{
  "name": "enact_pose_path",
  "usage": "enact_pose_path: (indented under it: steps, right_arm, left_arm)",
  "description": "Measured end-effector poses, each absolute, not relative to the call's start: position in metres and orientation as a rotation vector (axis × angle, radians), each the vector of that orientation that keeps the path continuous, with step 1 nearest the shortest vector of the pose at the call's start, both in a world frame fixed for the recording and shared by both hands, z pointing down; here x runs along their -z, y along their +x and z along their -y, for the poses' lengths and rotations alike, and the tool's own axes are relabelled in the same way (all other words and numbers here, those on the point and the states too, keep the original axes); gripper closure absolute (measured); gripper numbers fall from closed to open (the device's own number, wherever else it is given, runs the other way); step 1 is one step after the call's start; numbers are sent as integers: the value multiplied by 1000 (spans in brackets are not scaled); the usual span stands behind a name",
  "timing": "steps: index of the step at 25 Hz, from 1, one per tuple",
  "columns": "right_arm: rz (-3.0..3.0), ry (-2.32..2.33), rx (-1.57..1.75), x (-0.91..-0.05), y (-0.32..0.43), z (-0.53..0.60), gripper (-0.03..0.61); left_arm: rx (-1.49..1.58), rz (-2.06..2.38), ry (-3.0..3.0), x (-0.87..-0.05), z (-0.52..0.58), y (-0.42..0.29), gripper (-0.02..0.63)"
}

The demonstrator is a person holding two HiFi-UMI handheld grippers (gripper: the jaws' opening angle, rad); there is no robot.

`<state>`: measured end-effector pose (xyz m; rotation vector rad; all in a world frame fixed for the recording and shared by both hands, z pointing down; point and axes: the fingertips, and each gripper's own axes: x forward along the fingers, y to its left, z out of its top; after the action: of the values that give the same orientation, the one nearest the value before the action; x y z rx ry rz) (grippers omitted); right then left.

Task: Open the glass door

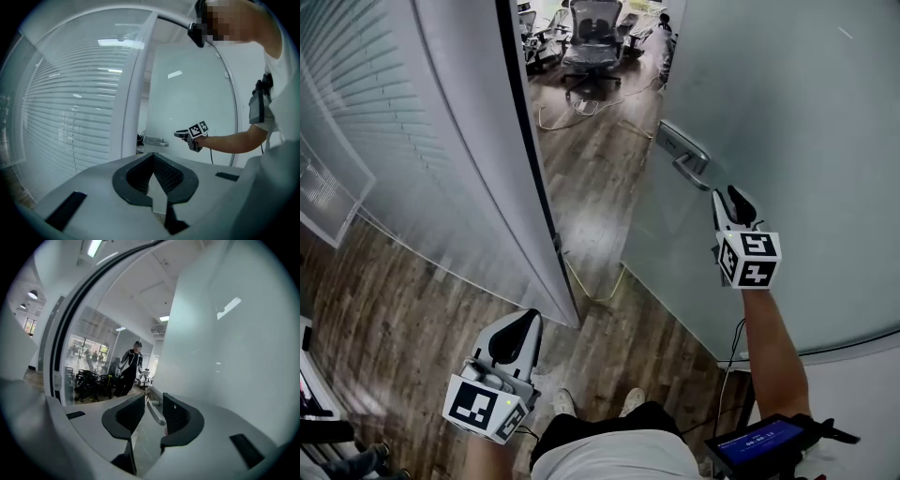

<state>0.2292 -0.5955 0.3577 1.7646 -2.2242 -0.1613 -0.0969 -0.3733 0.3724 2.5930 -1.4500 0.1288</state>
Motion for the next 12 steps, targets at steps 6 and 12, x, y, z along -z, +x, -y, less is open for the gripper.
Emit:
enact_pose_path:
  steps: [6,12]
  right_arm:
    - [2323,1872,282,-295,190,501,473]
    - [2354,1987,378,-281,145,401,565]
  left_arm:
    - [-101,1333,2695,-368,367,-113,614]
    - [-109,1218,2764,-397,334,-139,614]
